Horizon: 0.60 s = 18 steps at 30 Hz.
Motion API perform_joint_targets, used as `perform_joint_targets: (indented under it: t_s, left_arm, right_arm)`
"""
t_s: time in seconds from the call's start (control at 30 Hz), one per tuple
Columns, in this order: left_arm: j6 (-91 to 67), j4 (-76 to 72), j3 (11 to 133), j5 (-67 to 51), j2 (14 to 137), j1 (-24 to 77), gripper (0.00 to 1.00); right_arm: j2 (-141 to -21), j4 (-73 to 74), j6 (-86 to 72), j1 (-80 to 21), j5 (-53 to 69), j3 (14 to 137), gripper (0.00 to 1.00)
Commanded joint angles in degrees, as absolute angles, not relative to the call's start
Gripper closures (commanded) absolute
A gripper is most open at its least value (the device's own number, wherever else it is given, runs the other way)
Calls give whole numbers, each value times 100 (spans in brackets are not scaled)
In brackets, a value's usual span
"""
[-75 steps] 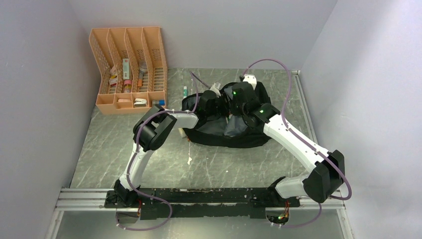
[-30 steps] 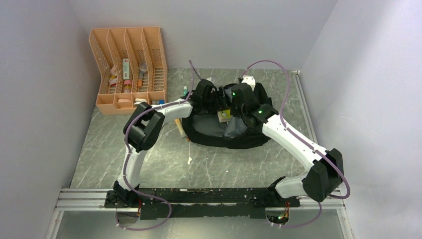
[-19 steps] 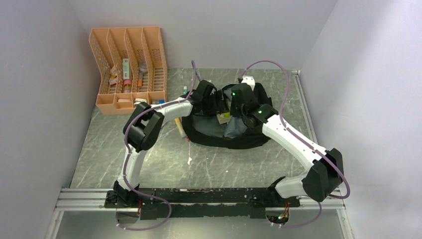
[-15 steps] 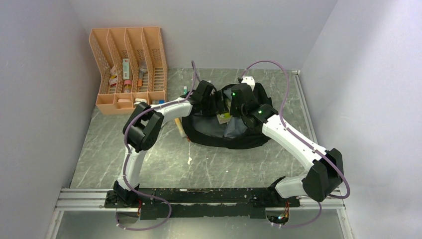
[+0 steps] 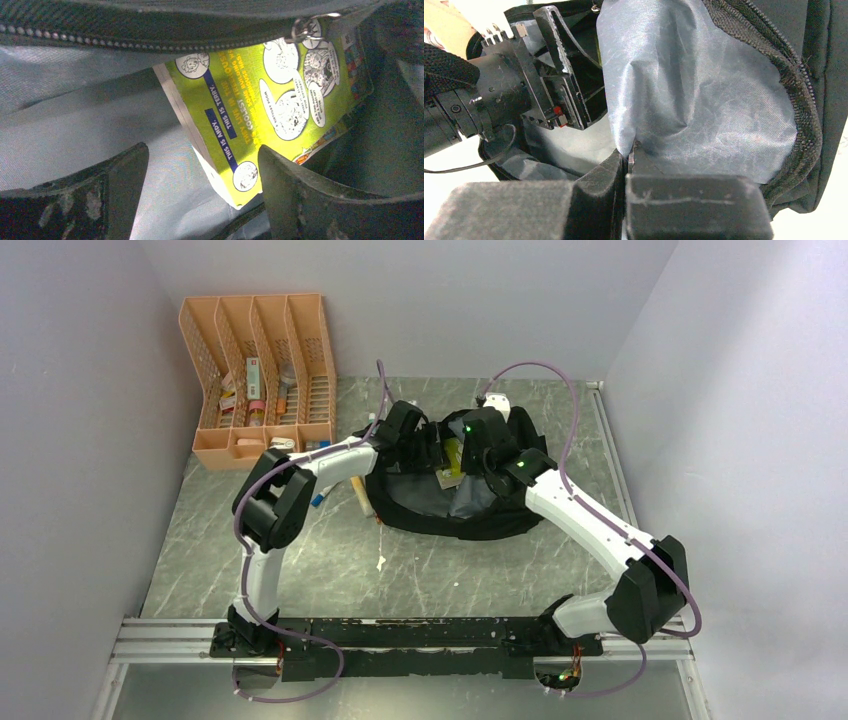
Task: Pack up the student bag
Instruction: Place the book in the student bag.
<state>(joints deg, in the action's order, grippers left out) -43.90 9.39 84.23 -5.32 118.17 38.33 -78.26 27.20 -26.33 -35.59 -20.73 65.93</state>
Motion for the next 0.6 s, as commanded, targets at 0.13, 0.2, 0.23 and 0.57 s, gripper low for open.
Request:
perform_joint_targets:
  t_s: [0.13, 0.2, 0.23, 0.57]
  left_arm:
    - [-4340, 597, 8603, -758, 11842, 3804, 29]
    - [-4342, 532, 8649, -829, 11921, 3801, 32]
    - [-4342, 503, 8674, -853, 11954, 3800, 33]
    - [-4357, 227, 8979, -1142, 12292, 3919, 46]
  right_arm:
    - [-7807, 2615, -2628, -3569, -2029, 6550, 100]
    - [-7801, 2619, -2636, -3572, -2022, 6541, 100]
    - [-7799, 2619, -2640, -3569, -2017, 6539, 100]
    - [-7831, 2605, -2650, -3569, -1927, 6539, 100]
